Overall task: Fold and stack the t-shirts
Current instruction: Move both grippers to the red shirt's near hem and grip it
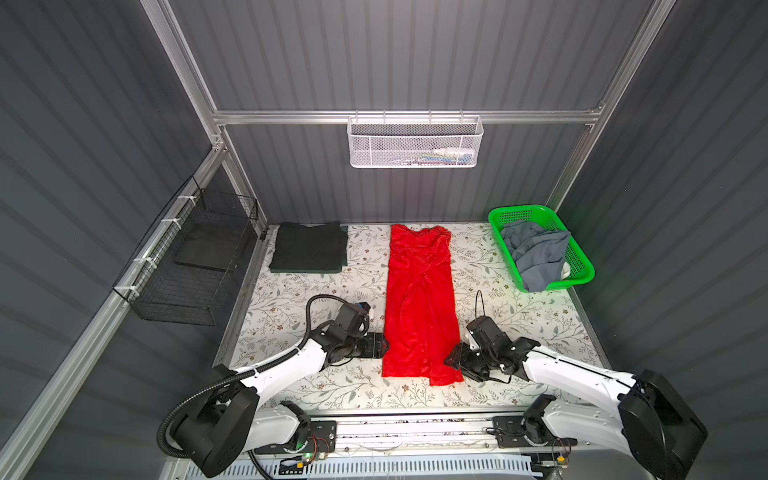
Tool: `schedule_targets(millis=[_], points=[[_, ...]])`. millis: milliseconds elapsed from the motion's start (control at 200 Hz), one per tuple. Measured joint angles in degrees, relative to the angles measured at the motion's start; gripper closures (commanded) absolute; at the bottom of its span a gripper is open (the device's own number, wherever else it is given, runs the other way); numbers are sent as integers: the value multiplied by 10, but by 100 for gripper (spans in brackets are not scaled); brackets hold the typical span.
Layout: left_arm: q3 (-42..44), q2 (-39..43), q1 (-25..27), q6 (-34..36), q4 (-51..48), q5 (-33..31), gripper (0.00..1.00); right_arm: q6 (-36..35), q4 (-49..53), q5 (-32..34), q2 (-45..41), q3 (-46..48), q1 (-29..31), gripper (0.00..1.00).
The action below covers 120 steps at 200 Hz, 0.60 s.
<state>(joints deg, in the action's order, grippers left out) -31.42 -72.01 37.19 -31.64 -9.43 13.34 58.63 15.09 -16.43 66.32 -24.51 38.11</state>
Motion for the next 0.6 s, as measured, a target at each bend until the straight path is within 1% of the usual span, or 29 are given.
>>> schedule_targets(millis=[165, 225, 260, 470, 600], points=[[28, 5, 4, -26, 33, 20, 31, 18, -9, 16, -7, 5, 20, 43], [43, 17, 7, -33, 35, 23, 31, 26, -9, 22, -16, 11, 27, 48], [53, 28, 10, -38, 35, 24, 31, 30, -10, 26, -23, 16, 32, 50], [85, 84, 22, -64, 29, 28, 31, 49, 9, 34, -68, 39, 44, 48], [100, 96, 29, -75, 28, 28, 34, 55, 4, 34, -74, 46, 45, 51]])
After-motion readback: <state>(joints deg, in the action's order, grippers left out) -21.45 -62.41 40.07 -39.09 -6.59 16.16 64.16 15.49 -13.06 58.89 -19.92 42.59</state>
